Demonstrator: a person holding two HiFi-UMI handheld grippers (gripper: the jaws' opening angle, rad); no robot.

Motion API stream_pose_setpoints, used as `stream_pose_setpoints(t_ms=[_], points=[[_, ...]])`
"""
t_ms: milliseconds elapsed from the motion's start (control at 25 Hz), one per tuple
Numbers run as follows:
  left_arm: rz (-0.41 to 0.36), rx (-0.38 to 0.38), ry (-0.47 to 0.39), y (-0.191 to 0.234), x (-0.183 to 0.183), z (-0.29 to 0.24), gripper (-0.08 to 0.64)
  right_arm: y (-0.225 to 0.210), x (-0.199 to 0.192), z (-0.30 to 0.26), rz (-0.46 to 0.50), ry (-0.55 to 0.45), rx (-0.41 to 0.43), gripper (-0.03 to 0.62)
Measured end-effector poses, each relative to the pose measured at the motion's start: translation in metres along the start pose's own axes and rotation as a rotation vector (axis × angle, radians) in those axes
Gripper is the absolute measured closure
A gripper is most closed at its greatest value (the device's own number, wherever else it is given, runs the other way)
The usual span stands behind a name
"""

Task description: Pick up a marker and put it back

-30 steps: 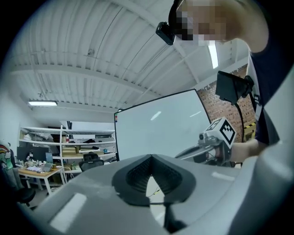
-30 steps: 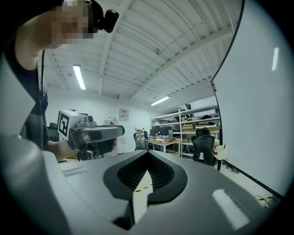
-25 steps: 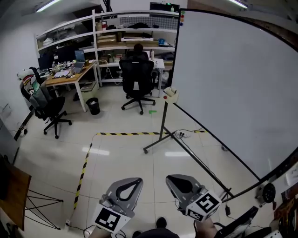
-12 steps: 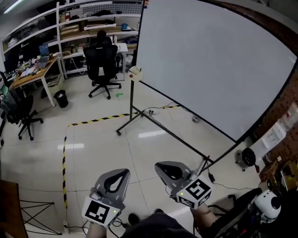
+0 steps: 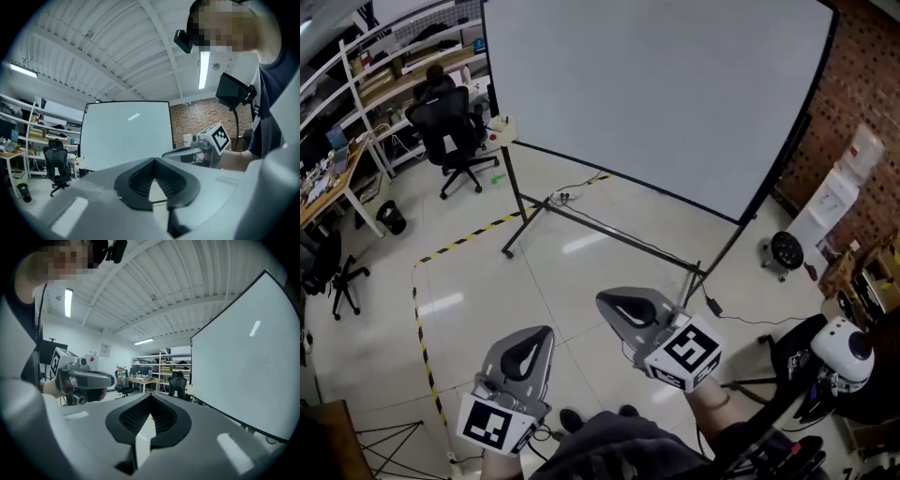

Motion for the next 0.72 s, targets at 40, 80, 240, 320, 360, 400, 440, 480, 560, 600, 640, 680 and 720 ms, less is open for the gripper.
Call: stream_pose_setpoints(t_ms=[40,80,240,320,360,400,440,480,560,600,640,680,720], points=[[0.001,-0.012,0.001,-0.012,0.0,-0.01,0.558,-0.009,-0.004,0.012,-0.013,0.0,-0.016,0.592],[0.006,-0.021,-0.001,-0.022,0.002,-0.019,0.557,-0.017,-0.006,0.023,-0.025,-0.003,-0.029,0.592],[-0.005,-0.03,0.013,-0.051,0.009,-0.043,0.557,-0.038,-0.007,0.055,-0.028,-0.027,-0.044,0.592],[-0.043,-0.038,0.026,-0.062,0.01,-0.049,0.558,-0.043,-0.007,0.067,-0.027,-0.033,-0.047,0.592],[-0.055,-0.038,0.03,-0.068,0.01,-0.052,0.557,-0.045,-0.008,0.072,-0.026,-0.036,-0.048,0.592],[-0.052,-0.032,0.028,-0.073,0.011,-0.054,0.557,-0.047,-0.009,0.077,-0.025,-0.039,-0.046,0.592],[-0.043,-0.024,0.024,-0.077,0.012,-0.056,0.557,-0.049,-0.01,0.08,-0.023,-0.041,-0.043,0.592],[-0.044,-0.019,0.026,-0.08,0.012,-0.057,0.557,-0.05,-0.01,0.083,-0.019,-0.042,-0.038,0.592],[-0.069,-0.02,0.044,-0.085,0.011,-0.058,0.557,-0.052,-0.011,0.086,-0.021,-0.044,-0.029,0.592],[-0.075,-0.018,0.048,-0.086,0.011,-0.058,0.557,-0.052,-0.012,0.088,-0.027,-0.046,-0.026,0.592],[-0.076,-0.015,0.05,-0.088,0.011,-0.059,0.558,-0.053,-0.013,0.088,-0.031,-0.048,-0.023,0.592],[-0.074,-0.011,0.05,-0.089,0.011,-0.059,0.558,-0.054,-0.014,0.089,-0.033,-0.047,-0.019,0.592],[-0.073,-0.008,0.052,-0.09,0.011,-0.059,0.557,-0.054,-0.014,0.089,-0.032,-0.045,-0.014,0.592]])
Point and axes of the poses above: the fingertips, and each gripper's own axes: z backward along the fingers, y to its left, x out of its top, the point moved 7 cm from there along z, backward along the fingers, and after that the axes turned 2 degrees about -x, right-handed, at the moved point
